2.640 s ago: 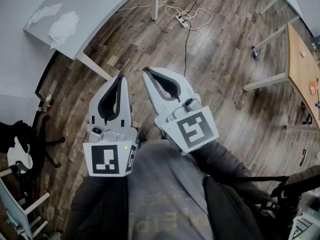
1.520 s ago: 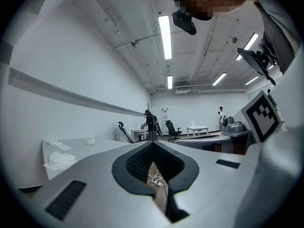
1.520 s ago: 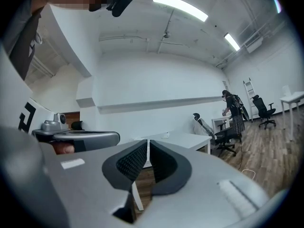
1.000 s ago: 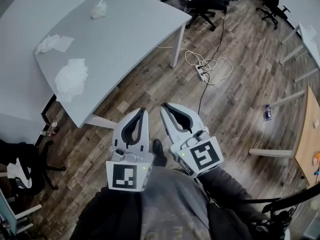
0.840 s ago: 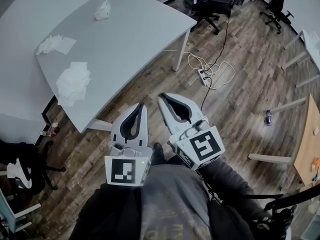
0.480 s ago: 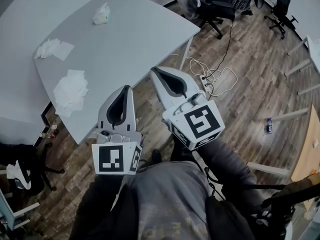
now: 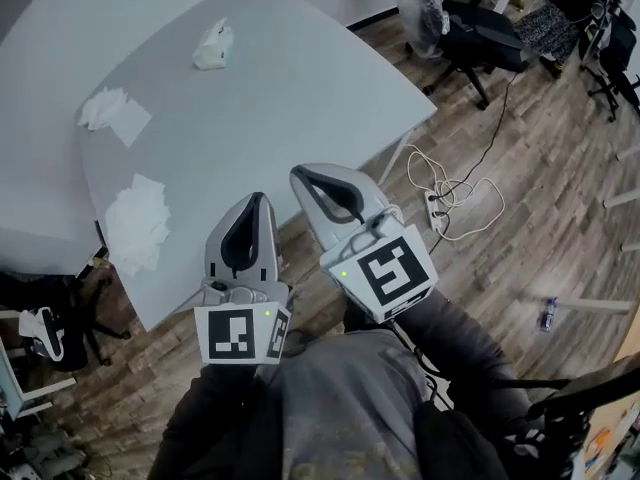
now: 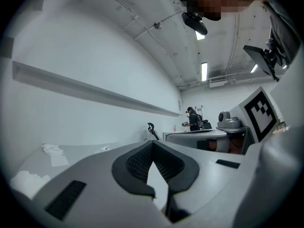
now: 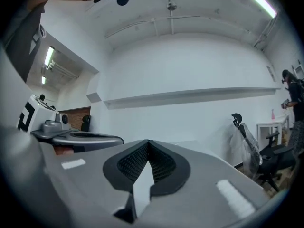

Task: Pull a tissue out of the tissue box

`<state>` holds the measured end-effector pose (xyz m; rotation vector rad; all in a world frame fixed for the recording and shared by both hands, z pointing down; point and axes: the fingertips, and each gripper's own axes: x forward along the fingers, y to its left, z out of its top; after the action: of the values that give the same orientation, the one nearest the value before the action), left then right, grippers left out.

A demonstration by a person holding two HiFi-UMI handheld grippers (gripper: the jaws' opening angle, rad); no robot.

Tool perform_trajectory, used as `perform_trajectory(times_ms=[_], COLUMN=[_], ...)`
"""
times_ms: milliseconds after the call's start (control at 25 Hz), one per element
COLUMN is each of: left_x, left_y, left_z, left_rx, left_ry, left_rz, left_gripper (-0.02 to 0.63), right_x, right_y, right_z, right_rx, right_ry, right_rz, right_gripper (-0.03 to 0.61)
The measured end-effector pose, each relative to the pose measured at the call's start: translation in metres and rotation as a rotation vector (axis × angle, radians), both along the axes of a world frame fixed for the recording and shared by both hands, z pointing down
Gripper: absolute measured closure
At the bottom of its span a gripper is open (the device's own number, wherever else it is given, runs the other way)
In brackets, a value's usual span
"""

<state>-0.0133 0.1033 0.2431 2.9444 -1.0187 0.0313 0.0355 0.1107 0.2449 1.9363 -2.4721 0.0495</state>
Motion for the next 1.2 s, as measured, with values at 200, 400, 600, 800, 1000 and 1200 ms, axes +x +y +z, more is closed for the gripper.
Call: perform_trajectory(times_ms=[200,400,600,800,1000,1200], left_x=[0.055,0.075,0.081,0.091,0.104,0.114], left_y=[-0.041,-0.078,-0.112,-0.152,-0.206,-0.269], left_z=[0.000,-0.016,-0.021,-0.016,0.002,0.024], left_rx=[-0.011,0.009,0.027,0.020,-0.022,-0.075], left_ry=[-0.018,-0.017,-0.006,0.010,0.010,-0.003], left_rz=[-0.095,-0.204,-0.261,-0.289,-0.299,-0.309], left_gripper=[0.615,0.615,0.615,0.615,0.615,0.615], right_x=[0.047,0.079,0.090,0.095,0.102,0.108], right_y=[-0.044,-0.090,-0.127,-0.165,-0.217,-0.279], right_z=[0.004,-0.015,-0.022,-0.014,0.008,0.038], right_rx=[-0.023,-0.008,0.002,-0.011,-0.058,-0.123], right_ry=[-0.025,-0.018,-0.002,0.008,-0.007,-0.009], right_rz=[-0.095,-0.182,-0.229,-0.260,-0.287,-0.309], right_gripper=[0.577,0.577,0.577,0.577,0.577,0.577])
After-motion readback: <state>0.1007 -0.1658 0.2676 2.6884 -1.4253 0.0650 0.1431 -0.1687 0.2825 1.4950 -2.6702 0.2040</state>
